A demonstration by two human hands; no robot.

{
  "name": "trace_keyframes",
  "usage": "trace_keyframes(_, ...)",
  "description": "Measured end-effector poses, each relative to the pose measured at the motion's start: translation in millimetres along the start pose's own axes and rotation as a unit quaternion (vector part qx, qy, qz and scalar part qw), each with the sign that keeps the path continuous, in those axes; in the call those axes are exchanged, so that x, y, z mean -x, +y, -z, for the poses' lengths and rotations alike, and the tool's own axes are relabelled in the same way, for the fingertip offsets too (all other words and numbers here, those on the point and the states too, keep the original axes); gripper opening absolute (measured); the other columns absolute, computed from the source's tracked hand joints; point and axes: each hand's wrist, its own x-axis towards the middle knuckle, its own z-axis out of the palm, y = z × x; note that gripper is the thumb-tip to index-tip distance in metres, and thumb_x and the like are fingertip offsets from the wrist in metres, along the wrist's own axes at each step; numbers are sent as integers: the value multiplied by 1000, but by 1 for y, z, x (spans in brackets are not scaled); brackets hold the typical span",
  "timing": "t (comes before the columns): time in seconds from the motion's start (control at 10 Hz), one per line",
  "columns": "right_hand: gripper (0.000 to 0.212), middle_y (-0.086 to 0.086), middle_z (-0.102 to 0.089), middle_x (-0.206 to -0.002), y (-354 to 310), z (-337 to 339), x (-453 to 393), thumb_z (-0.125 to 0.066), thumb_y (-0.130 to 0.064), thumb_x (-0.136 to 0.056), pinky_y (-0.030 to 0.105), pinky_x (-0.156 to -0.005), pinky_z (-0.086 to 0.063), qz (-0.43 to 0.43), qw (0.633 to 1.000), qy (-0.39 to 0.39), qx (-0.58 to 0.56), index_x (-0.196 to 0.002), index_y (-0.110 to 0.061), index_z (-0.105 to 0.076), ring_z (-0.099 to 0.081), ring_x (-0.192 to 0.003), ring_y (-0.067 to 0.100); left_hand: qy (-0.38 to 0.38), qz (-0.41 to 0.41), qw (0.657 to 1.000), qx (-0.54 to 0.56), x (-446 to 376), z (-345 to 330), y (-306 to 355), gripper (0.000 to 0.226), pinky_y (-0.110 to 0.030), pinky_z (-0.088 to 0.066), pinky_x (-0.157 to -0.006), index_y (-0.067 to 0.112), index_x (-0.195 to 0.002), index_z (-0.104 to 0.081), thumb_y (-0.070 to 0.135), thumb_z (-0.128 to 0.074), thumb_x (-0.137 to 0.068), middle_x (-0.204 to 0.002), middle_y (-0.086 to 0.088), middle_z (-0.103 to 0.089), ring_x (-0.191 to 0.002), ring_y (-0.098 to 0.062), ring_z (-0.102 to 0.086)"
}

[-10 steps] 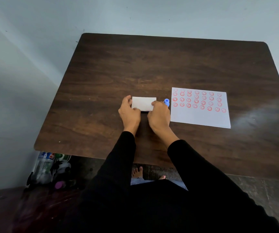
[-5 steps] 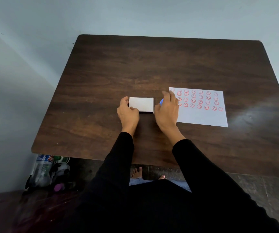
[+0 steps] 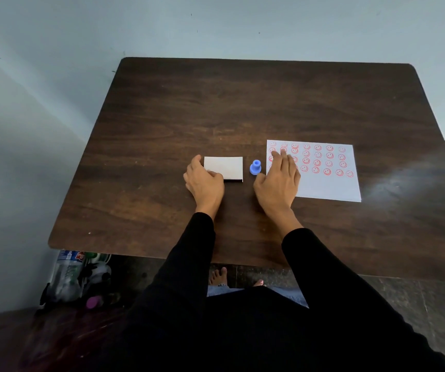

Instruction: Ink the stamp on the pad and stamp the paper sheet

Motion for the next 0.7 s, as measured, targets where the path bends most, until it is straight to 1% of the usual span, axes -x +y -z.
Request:
trace_keyframes(0.1,58,11,-23,-156,9,-3,2,-47,-23,-91,41,-119,-13,-16,999,-36,32,-143,-11,-25,-16,-145,28,0,-8,999,-33,1,-3,1,54,-42,-24,-111,12,-140,-35,4,-49,-88,-147,-9,-39,-137,-27,-30)
trace_keyframes(0.2,58,11,-24,-155,12,-4,5,-46,-25,-91,41,-119,-14,-19,998,-50,39,-143,-11,-25,-18,-145,28,-2,-12,999,-50,2,-6,2,54,-44,-22,-112,13,-140,-34,6,-48,-89,-149,-9,-36,-139,-26,-28)
trace_keyframes(0.5,55,10,-27,-155,19,-5,12,-45,-25,-91,41,-119,-15,5,998,-47,50,-142,-11,-28,-19,-145,27,-1,-22,997,-72,6,-12,7,55,-45,-15,-114,13,-142,-30,8,-47,-91,-154,-10,-26,-144,-25,-20)
trace_keyframes(0.6,53,11,-32,-152,18,-3,12,-47,-22,-90,42,-117,-19,-1,1000,-14,21,-140,-11,-32,-23,-143,28,1,-53,995,-89,10,-11,10,55,-44,-13,-115,12,-144,-27,9,-44,-92,-157,-11,-21,-146,-25,-14)
trace_keyframes(0.7,52,11,-32,-152,20,-3,7,-47,-20,-89,43,-117,-20,5,999,40,13,-138,-11,-34,-25,-142,28,19,-144,980,-136,13,-16,4,56,-45,-8,-118,9,-147,-22,11,-40,-93,-159,-10,-11,-148,-25,-5)
